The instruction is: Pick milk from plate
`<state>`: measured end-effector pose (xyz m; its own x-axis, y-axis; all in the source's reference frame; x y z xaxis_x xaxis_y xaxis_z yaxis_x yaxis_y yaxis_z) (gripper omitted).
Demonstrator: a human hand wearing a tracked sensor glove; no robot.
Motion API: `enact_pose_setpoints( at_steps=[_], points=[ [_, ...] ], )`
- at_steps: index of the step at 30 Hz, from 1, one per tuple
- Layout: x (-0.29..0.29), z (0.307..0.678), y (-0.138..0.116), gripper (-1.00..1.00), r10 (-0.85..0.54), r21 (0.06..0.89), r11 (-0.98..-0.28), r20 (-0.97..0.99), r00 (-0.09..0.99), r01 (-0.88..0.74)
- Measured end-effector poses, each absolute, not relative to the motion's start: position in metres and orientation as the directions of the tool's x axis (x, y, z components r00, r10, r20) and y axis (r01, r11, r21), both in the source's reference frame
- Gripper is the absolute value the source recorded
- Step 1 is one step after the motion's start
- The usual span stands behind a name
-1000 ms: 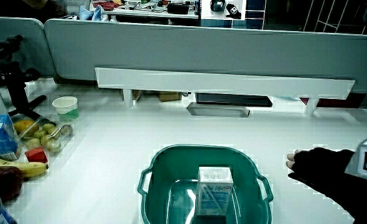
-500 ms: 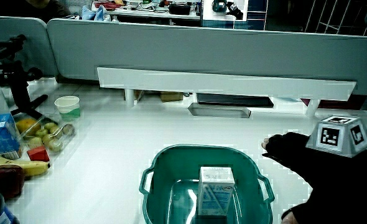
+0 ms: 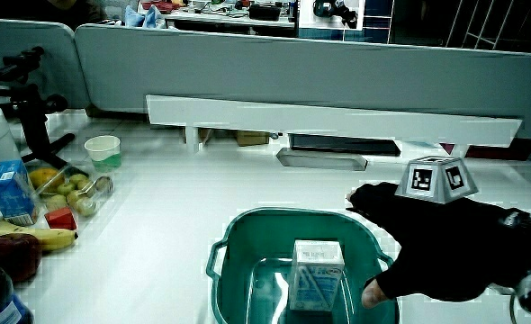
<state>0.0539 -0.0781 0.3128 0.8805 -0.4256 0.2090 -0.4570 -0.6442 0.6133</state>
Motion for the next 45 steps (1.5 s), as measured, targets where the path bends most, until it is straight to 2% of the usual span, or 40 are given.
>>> enact_pose_setpoints(
  at_steps=[5,18,33,45],
  points=[
    [0.041,0.319,-0.084,0.00,-0.433,0.626,-0.596,0.277,0.858,-0.503],
    [0.031,0.346,-0.100,0.00,-0.394,0.663,-0.556,0.321,0.861,-0.501],
    [0.030,0.373,-0.102,0.00,-0.361,0.651,-0.562,0.362,0.860,-0.510],
    [0.033,0.378,-0.104,0.28,-0.356,0.584,-0.611,0.401,0.844,-0.535]
  ],
)
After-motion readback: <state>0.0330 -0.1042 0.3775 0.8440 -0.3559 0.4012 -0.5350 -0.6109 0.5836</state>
